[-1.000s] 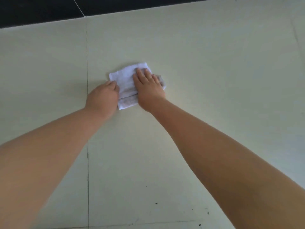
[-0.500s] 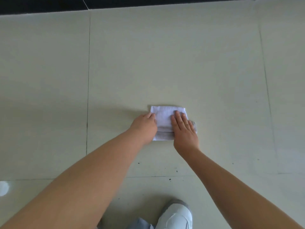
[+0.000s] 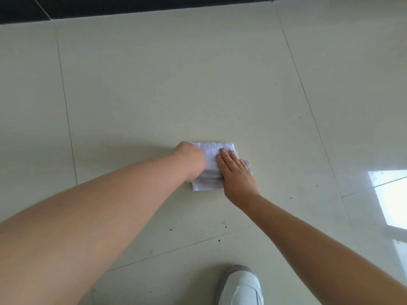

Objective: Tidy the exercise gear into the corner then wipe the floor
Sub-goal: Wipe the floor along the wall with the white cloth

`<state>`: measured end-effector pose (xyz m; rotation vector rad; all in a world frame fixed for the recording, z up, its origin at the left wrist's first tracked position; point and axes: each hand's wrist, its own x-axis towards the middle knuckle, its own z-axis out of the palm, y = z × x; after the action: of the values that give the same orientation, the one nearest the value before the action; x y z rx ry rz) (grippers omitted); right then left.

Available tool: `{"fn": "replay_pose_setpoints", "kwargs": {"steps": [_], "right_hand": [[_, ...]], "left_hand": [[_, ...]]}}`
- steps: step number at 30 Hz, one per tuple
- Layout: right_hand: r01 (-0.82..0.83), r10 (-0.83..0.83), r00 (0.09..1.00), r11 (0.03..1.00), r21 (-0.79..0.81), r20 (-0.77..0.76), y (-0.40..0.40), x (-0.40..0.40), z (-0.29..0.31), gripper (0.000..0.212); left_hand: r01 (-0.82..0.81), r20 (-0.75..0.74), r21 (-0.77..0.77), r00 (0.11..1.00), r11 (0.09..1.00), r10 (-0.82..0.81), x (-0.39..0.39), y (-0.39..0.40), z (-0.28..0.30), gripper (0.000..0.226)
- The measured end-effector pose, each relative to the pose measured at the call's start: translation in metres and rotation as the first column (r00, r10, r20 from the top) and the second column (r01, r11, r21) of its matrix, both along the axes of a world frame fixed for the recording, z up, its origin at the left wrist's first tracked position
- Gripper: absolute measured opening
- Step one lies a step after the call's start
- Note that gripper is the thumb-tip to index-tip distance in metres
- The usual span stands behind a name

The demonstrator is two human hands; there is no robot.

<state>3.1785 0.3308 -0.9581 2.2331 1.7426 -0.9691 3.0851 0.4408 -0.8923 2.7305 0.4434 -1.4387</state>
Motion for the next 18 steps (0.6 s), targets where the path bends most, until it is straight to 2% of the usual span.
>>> {"fn": "replay_pose_setpoints", "kwargs": {"steps": [5, 7, 11, 15, 18], "right_hand": [[-0.076, 0.088, 0.995, 0.971, -0.228, 0.044, 0.018, 0.002, 0.021, 0.066], [-0.121, 0.152, 0.986, 0.934, -0.335, 0.069, 0.019, -0.001, 0.032, 0.064], [-0.107, 0.201, 0.968, 0.875, -0.472, 0.152, 0.013, -0.017, 0.053, 0.068], [-0.048, 0.150, 0.974, 0.869, -0.492, 0.168, 0.006, -0.029, 0.062, 0.062], [-0.018, 0.107, 0.974, 0.916, -0.400, 0.201, 0.004, -0.033, 0.059, 0.054]], "left_hand": [[0.070, 0.043, 0.017, 0.997, 0.997, -0.071, -0.010, -0.006, -0.002, 0.035], [0.035, 0.091, 0.014, 0.995, 0.999, -0.036, -0.015, -0.006, -0.007, 0.035], [-0.088, 0.191, -0.029, 0.977, 0.996, 0.092, -0.025, -0.008, -0.017, 0.033], [-0.142, 0.268, -0.086, 0.950, 0.986, 0.160, -0.029, -0.008, -0.026, 0.034], [-0.137, 0.302, -0.082, 0.941, 0.987, 0.155, -0.031, -0.006, -0.029, 0.033]]}}
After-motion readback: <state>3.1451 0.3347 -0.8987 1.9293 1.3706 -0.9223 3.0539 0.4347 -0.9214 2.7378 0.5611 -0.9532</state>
